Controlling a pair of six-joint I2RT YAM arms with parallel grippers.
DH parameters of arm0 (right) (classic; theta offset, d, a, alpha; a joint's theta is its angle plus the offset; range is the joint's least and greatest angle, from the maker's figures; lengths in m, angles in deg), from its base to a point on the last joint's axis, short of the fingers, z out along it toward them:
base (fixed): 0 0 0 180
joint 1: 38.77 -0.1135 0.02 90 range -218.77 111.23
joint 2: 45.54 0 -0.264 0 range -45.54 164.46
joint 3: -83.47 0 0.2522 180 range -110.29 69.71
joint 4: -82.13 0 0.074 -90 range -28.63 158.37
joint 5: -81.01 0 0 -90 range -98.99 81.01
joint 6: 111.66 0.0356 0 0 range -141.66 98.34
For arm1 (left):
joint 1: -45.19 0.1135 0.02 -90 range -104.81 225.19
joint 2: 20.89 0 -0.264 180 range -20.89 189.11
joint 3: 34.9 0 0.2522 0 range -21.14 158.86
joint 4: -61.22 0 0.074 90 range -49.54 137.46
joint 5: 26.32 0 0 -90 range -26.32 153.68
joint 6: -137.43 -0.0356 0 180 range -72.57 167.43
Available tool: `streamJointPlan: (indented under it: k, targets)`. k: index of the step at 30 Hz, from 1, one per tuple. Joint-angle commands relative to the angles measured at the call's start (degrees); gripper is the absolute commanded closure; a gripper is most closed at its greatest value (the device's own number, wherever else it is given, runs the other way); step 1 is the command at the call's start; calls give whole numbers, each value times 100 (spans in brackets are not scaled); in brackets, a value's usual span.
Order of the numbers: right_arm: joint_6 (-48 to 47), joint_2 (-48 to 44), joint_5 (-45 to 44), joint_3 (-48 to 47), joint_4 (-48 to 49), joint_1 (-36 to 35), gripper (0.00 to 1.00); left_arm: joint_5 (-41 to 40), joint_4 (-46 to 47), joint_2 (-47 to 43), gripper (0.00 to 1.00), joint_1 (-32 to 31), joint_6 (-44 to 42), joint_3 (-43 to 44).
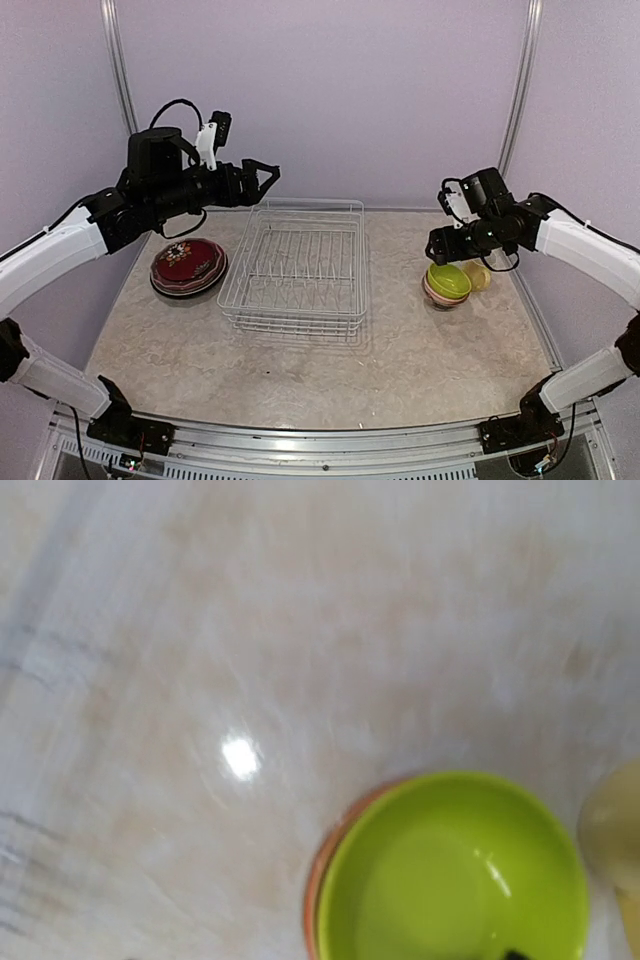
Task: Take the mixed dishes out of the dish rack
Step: Reset both arms
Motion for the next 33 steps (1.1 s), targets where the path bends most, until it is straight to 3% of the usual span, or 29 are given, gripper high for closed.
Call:
streamJointPlan:
  k: [1,9,21,33]
  targets:
    - [-177,-855,60,117,358,65,19,-594,-54,-448,1,-27,-182,-80]
    - [-409,-2578,118,343,1185,64,0,-1323,-100,-1386,1,38,-441,-341]
    - [-674,-4523,84,965,2320,64,0,-2060,100,-2802,1,233,-639,-730]
    - [-790,-5291,107,1152,2786,64,0,-2330,246,-4134,1,273,-910,-1041]
